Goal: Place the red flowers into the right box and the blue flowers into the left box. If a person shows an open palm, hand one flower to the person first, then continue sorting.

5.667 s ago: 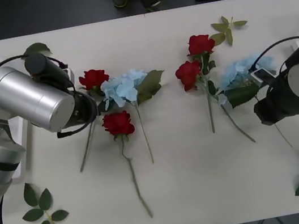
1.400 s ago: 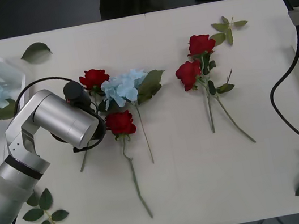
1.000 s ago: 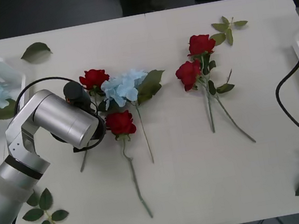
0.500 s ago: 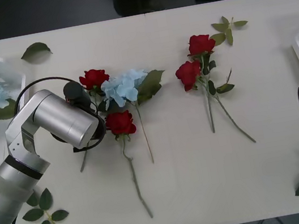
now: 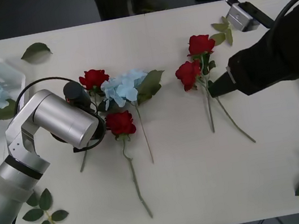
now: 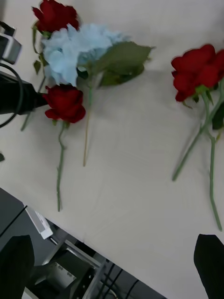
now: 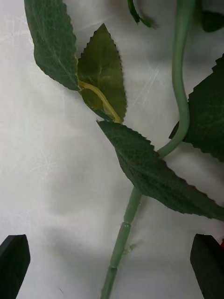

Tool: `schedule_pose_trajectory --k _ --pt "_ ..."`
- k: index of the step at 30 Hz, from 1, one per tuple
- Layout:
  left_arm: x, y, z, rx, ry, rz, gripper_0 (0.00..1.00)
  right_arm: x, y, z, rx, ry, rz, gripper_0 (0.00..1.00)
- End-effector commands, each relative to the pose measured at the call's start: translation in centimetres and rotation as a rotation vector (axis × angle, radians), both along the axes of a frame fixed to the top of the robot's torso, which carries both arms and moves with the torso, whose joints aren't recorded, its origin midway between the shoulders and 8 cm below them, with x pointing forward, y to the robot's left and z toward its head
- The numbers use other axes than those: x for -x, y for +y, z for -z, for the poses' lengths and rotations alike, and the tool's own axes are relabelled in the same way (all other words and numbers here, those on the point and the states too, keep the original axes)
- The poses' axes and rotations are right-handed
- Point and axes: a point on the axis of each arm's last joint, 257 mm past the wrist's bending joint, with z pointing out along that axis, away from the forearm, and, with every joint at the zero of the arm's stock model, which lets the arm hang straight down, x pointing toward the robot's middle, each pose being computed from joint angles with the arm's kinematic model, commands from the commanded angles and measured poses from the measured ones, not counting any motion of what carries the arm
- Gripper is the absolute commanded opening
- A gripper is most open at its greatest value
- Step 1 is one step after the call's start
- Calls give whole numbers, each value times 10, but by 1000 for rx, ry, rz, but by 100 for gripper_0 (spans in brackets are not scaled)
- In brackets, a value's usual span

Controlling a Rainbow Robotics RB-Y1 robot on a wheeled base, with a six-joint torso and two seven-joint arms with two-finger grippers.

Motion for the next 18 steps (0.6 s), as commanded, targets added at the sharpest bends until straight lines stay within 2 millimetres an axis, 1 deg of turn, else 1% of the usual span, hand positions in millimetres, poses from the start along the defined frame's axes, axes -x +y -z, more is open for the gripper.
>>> schedule_pose_trajectory --k 1,4,6,11,12,18 --pt "-5 -17 -16 21 -4 38 100 -2 -12 20 41 17 58 100" --pt "-5 -18 -16 22 -3 39 100 -11 -17 42 60 32 100 100" --pt "-5 -17 -16 22 -2 39 100 -21 -19 58 72 35 131 100" --pt "-5 -17 -17 19 -4 41 100 -39 -28 89 119 48 192 100" --pt "-5 -17 -17 19 -4 41 100 -46 -32 100 138 51 205 100" --pt "-5 -17 -17 19 -4 43 100 -76 -49 141 234 20 184 100"
